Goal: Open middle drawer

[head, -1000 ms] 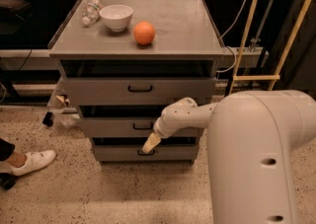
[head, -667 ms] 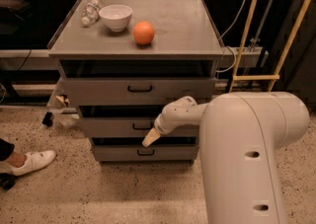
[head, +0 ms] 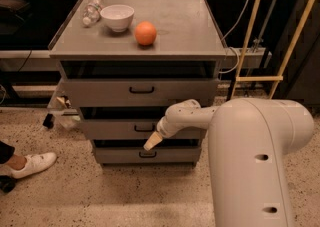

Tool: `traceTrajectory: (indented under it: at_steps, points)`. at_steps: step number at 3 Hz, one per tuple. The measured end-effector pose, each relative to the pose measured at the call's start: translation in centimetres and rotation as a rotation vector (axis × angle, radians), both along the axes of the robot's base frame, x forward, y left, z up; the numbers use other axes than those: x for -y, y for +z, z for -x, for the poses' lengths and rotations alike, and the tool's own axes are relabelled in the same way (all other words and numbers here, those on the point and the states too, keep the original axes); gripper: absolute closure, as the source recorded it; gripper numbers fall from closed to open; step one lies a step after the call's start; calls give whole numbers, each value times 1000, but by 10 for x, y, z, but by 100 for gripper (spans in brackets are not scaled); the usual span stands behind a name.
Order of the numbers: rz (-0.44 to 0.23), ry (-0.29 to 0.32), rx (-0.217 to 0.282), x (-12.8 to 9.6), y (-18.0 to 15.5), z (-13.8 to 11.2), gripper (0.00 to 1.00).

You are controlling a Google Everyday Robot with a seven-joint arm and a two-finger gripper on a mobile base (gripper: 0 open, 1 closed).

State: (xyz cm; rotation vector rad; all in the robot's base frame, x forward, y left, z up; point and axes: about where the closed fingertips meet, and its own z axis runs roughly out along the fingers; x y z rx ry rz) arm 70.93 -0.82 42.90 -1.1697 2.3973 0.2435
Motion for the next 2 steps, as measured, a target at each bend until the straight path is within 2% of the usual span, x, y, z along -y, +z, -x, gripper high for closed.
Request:
traceTrajectory:
  at_steps: [1,2]
  points:
    - [0,0,0,0,0,0,0]
    - [-17,54,17,-5,4,-4,0]
